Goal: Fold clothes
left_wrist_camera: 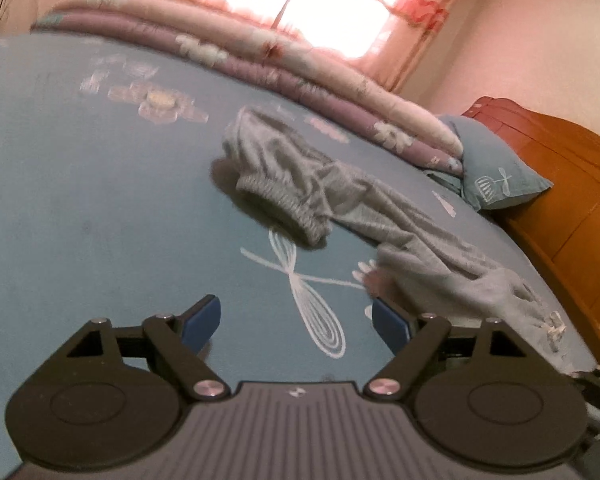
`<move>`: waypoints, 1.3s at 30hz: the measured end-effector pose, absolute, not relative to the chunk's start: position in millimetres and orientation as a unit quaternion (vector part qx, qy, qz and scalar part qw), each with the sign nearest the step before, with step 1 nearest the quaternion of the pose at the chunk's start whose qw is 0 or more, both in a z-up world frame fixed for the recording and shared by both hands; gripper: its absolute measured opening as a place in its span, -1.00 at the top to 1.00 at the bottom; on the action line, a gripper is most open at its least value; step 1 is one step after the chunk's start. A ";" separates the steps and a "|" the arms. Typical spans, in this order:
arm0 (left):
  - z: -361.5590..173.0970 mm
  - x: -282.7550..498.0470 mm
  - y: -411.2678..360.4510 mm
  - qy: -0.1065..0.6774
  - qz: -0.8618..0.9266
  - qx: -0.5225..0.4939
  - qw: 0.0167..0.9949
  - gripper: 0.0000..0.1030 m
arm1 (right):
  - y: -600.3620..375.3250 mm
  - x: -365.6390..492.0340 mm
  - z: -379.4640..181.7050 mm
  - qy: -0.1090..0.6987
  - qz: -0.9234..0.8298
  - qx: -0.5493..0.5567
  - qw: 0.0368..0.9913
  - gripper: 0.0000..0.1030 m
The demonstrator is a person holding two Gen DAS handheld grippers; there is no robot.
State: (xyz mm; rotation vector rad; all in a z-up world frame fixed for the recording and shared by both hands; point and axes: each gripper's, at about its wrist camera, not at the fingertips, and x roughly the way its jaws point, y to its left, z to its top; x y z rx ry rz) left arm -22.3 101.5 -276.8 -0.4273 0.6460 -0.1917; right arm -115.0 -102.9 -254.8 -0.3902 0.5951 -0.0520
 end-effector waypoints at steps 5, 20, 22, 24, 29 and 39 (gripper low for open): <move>-283.9 -17.7 101.0 0.332 -0.066 -0.212 0.917 -0.61 | -177.8 -102.7 -256.3 0.335 -0.087 -0.081 0.935 0.83; -285.5 -13.2 91.1 0.338 -0.085 -0.188 0.918 -0.61 | -224.9 -114.9 -250.0 0.322 -0.096 -0.040 0.941 -0.08; -285.4 -13.5 88.9 0.341 -0.088 -0.180 0.918 -0.61 | -211.2 -112.0 -238.5 0.307 -0.061 -0.075 0.947 -0.21; -284.7 -14.0 89.3 0.346 -0.094 -0.183 0.915 -0.61 | -191.8 -104.0 -235.3 0.310 -0.009 -0.124 0.943 -0.27; -282.4 -14.6 95.1 0.349 -0.101 -0.198 0.911 -0.61 | -143.7 -88.1 -244.1 0.297 0.098 -0.272 0.910 -0.13; -283.2 -12.3 92.7 0.351 -0.085 -0.173 0.916 -0.61 | -108.7 -38.6 -282.8 0.331 0.128 -0.454 0.817 0.00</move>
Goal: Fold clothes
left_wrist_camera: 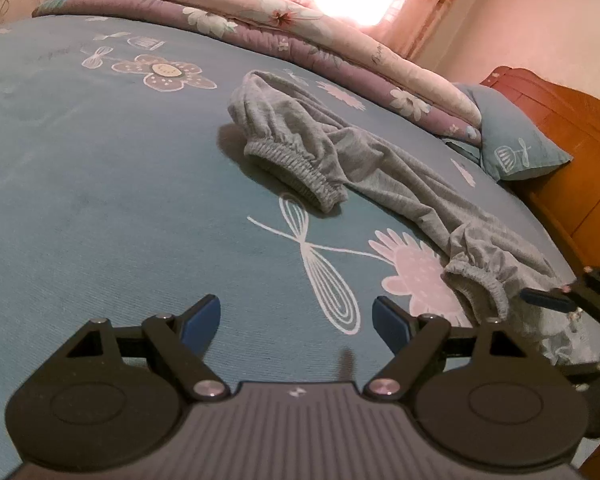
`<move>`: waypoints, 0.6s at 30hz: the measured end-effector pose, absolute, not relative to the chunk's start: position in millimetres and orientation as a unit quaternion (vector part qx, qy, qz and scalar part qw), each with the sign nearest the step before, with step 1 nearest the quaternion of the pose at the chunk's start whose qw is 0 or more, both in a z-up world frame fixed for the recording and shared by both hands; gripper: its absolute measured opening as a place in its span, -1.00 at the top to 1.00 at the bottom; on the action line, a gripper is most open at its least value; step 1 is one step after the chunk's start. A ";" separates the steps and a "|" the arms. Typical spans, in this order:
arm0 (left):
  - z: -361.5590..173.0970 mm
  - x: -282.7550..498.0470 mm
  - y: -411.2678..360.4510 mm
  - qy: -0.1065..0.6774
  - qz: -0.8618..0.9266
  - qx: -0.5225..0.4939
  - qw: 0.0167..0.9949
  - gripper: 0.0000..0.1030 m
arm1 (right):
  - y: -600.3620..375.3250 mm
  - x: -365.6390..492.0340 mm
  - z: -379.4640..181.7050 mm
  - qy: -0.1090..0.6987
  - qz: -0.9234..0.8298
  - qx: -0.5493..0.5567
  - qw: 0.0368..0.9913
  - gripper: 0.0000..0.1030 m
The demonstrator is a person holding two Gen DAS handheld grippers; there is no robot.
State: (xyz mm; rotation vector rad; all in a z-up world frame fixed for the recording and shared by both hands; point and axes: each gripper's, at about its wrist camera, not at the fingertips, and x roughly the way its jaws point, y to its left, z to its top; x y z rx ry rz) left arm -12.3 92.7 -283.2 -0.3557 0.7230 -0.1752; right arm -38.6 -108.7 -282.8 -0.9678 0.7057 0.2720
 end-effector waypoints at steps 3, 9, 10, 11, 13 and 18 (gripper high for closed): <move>-282.5 -11.6 92.8 0.350 -0.084 -0.171 0.917 -0.61 | -114.0 -30.7 -295.5 0.344 0.112 -0.468 0.806 0.00; -282.9 -10.9 95.7 0.351 -0.082 -0.176 0.916 -0.61 | -126.2 -20.6 -299.3 0.358 0.100 -0.429 0.823 0.00; -283.1 -10.6 96.5 0.352 -0.082 -0.179 0.915 -0.61 | -128.4 -18.3 -298.0 0.360 0.099 -0.421 0.827 0.00; -283.5 -10.1 97.6 0.354 -0.083 -0.184 0.913 -0.61 | -129.6 -17.1 -297.9 0.360 0.098 -0.419 0.827 0.00; -284.4 -9.2 100.8 0.360 -0.091 -0.199 0.907 -0.61 | -132.4 -12.6 -297.4 0.365 0.099 -0.414 0.828 0.02; -285.5 -8.2 107.2 0.364 -0.103 -0.226 0.898 -0.61 | -133.7 -8.2 -282.6 0.389 0.105 -0.373 0.836 0.42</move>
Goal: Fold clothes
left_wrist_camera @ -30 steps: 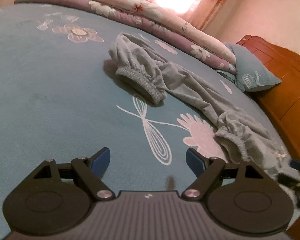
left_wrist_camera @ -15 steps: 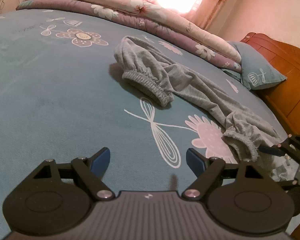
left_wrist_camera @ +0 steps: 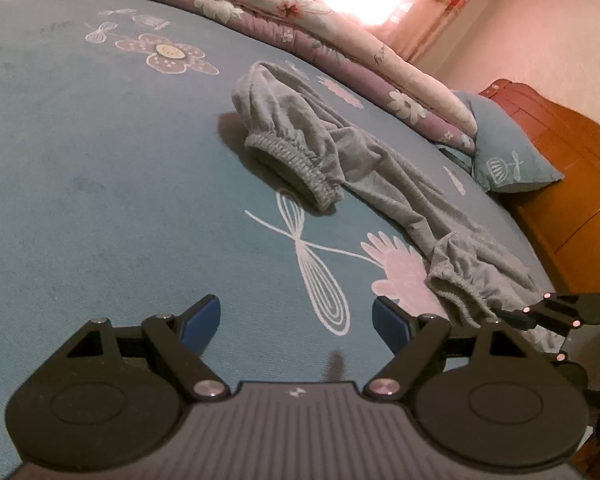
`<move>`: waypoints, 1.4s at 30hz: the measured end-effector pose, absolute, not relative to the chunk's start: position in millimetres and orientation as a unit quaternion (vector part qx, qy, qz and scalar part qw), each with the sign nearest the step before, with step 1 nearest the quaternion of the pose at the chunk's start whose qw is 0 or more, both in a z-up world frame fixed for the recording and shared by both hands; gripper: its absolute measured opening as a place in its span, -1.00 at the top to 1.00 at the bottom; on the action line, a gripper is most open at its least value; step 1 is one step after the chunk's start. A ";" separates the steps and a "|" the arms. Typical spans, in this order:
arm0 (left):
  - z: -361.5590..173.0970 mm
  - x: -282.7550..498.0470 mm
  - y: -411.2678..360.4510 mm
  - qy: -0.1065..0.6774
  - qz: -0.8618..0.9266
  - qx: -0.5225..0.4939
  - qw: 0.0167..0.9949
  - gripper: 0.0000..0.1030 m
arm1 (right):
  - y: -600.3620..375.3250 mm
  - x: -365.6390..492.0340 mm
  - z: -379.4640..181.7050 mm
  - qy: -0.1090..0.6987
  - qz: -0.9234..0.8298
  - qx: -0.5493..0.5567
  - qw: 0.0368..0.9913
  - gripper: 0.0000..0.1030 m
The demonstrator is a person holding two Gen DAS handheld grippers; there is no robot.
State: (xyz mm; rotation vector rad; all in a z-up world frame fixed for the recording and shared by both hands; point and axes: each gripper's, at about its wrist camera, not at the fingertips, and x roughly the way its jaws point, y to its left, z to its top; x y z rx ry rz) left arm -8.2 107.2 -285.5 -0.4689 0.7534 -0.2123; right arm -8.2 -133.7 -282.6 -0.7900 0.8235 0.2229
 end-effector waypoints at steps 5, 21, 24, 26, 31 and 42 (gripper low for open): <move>-285.3 -8.8 106.1 0.363 -0.103 -0.225 0.898 -0.61 | -131.3 -6.6 -258.2 0.404 0.120 -0.328 0.845 0.55; -272.8 -15.7 136.3 0.332 -0.054 -0.234 0.912 -0.62 | -103.9 2.1 -187.2 0.456 0.260 -0.024 0.851 0.61; -269.3 -18.0 149.3 0.321 -0.027 -0.228 0.919 -0.62 | -93.3 9.6 -188.7 0.463 0.274 0.009 0.843 0.61; -268.7 -19.2 157.9 0.317 -0.018 -0.235 0.919 -0.62 | -82.3 13.1 -190.7 0.464 0.288 0.019 0.838 0.62; -269.4 -20.0 177.8 0.312 -0.004 -0.262 0.913 -0.62 | -46.9 15.6 -194.8 0.465 0.328 0.029 0.821 0.62; -278.8 -20.1 202.3 0.316 0.002 -0.313 0.895 -0.61 | 9.5 15.1 -247.8 0.501 0.347 -0.005 0.793 0.55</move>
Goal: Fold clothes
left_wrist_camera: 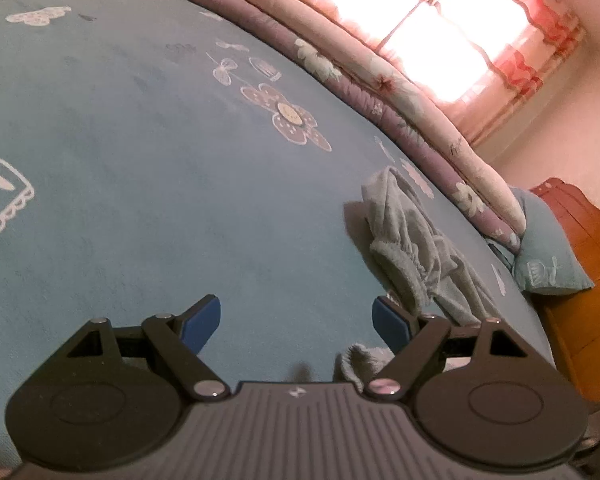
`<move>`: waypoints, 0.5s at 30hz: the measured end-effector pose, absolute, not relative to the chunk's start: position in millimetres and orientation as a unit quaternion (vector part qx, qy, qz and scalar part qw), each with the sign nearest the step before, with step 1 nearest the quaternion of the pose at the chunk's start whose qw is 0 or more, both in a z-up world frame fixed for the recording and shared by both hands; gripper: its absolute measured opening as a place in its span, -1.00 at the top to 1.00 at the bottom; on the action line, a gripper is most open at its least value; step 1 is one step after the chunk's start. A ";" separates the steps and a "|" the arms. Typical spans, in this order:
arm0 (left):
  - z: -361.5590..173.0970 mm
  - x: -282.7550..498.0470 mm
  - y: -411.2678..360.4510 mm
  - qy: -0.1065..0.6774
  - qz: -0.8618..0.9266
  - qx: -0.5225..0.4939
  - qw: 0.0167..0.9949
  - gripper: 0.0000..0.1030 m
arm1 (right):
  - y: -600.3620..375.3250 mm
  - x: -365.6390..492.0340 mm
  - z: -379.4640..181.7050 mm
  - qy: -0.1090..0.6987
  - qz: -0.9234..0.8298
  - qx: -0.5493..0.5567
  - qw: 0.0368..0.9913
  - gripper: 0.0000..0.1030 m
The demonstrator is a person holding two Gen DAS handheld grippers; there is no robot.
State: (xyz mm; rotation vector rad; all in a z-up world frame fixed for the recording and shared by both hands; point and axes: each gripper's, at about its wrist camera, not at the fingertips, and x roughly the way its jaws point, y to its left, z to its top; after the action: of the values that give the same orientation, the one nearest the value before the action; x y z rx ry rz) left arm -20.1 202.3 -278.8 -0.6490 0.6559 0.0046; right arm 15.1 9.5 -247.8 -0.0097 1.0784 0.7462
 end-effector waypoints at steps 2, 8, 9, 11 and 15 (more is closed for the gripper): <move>-278.1 -19.3 198.9 0.316 0.001 -0.306 0.898 -0.61 | -0.1 11.1 -246.0 0.499 0.342 0.007 0.796 0.37; -277.9 -17.4 188.9 0.320 -0.016 -0.290 0.902 -0.61 | -53.7 -22.5 -208.3 0.452 0.317 0.029 0.833 0.03; -278.0 -17.0 186.4 0.322 -0.019 -0.286 0.902 -0.61 | -64.1 -30.4 -204.0 0.443 0.308 0.029 0.842 0.03; -277.8 -17.0 180.6 0.323 -0.028 -0.281 0.903 -0.61 | -86.6 -51.3 -199.7 0.430 0.289 0.034 0.855 -0.07; -273.6 -21.5 168.6 0.318 -0.044 -0.263 0.910 -0.61 | -123.8 -101.4 -218.1 0.412 0.253 0.022 0.875 -0.09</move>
State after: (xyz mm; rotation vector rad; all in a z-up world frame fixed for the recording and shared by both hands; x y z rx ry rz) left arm -21.5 168.6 -273.6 -0.5428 0.6550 -0.0904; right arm -101.4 -123.8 -218.1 0.0460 0.8593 0.5282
